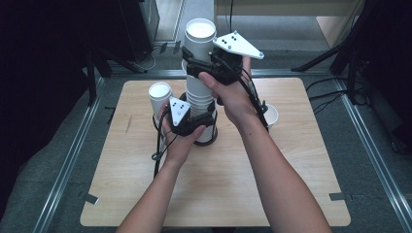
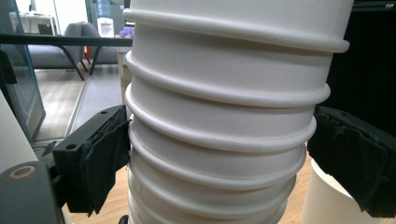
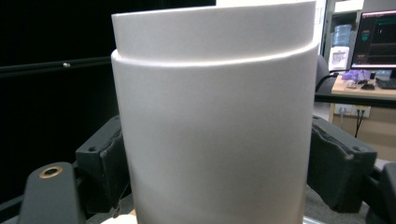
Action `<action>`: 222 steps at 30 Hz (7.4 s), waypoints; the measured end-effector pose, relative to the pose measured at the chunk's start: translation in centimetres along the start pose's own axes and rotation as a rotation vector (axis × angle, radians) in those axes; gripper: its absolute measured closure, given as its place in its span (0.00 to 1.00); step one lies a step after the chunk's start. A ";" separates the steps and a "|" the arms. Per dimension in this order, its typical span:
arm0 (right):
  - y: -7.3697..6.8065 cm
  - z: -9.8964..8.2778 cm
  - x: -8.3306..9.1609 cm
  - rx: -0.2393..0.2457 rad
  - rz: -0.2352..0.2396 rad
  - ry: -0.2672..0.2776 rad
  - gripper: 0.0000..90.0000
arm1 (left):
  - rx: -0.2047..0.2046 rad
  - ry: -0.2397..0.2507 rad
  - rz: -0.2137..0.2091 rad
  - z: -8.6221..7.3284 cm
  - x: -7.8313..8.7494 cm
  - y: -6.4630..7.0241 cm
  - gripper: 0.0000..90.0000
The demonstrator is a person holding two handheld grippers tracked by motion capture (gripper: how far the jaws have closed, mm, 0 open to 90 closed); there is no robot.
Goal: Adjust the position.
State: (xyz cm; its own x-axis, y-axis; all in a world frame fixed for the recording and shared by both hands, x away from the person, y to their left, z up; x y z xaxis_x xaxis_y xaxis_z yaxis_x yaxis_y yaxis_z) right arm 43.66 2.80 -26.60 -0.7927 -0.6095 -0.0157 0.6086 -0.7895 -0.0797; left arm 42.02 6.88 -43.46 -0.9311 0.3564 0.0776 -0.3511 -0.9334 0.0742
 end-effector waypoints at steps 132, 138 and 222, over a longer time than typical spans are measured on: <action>2.3 -20.6 17.6 0.775 -0.183 -0.088 0.20 | -0.098 -0.222 -0.474 -4.0 11.5 9.6 0.00; 1.3 -21.1 17.6 0.801 -0.137 -0.083 0.20 | -0.111 -0.237 -0.477 -4.3 11.5 10.0 0.01; -1.2 -20.8 18.4 0.790 0.021 -0.092 0.00 | -0.096 -0.231 -0.405 -4.0 11.1 9.1 0.27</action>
State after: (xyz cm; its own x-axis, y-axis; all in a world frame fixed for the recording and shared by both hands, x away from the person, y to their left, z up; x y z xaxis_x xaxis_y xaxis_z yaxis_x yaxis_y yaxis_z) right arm 27.60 -5.89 -47.54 -0.7953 -0.6015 0.0754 0.4963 -0.5746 0.6509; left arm 28.15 2.21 -45.90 -0.6749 0.6821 0.2814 -0.6988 -0.7133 0.0531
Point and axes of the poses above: each handheld gripper's, and its own axes: x roughly backward along the jaws, z roughly out of its top, y roughly to its right, the point moved 9 cm from there along -x, roughly forward along the jaws
